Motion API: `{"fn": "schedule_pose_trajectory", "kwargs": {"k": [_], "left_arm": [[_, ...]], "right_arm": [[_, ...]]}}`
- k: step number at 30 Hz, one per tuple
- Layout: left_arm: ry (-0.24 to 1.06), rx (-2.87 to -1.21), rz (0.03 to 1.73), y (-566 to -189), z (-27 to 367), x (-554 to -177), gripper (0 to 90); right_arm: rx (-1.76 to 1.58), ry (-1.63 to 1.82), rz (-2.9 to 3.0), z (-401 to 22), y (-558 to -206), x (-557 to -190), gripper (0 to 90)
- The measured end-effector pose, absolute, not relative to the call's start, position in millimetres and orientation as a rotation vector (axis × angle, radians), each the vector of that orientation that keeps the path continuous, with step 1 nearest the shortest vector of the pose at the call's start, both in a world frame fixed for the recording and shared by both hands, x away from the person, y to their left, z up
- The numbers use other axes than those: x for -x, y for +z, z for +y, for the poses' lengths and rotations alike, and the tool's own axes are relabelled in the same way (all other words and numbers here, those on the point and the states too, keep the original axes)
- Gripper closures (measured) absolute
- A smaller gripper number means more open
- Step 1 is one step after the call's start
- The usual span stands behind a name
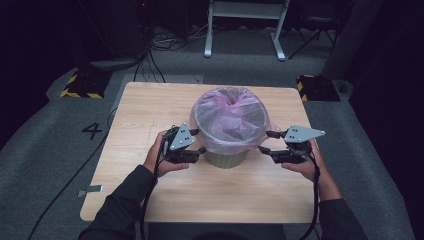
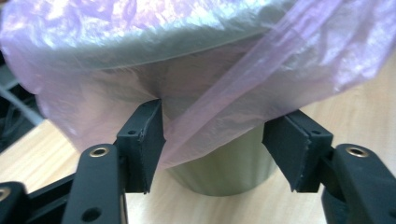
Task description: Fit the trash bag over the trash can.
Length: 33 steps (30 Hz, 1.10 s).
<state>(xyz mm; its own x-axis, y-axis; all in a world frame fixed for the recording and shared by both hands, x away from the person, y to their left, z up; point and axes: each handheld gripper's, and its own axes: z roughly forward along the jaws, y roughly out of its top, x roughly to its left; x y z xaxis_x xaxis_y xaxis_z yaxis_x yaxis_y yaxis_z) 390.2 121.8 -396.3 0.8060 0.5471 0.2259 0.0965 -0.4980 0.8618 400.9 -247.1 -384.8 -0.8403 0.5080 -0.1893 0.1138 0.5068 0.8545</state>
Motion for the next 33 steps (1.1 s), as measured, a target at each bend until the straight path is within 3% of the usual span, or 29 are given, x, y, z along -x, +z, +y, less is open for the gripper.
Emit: {"fn": "schedule_pose_trajectory", "kwargs": {"k": [6, 10, 12, 21, 33], "left_arm": [[0.605, -2.037, 0.484, -397.5, 127.3, -394.0, 68.5], [0.614, -2.059, 0.458, -398.2, 126.0, -391.9, 84.8], [0.614, -2.067, 0.433, -397.6, 125.5, -389.4, 88.7], [0.612, -2.074, 0.382, -396.1, 130.3, -378.7, 90.0], [0.587, -2.166, 0.421, -427.1, 134.9, -385.0, 90.0]], "right_arm": [[-0.468, 1.249, 2.356, -238.6, -391.1, -398.0, 77.2], [-0.439, 1.255, 2.355, -236.4, -393.0, -394.1, 89.9], [-0.435, 1.263, 2.350, -236.1, -393.1, -392.5, 90.0], [-0.405, 1.292, 2.351, -239.3, -392.6, -380.7, 90.0], [-0.499, 1.185, 2.484, -241.3, -429.5, -394.4, 90.0]]}}
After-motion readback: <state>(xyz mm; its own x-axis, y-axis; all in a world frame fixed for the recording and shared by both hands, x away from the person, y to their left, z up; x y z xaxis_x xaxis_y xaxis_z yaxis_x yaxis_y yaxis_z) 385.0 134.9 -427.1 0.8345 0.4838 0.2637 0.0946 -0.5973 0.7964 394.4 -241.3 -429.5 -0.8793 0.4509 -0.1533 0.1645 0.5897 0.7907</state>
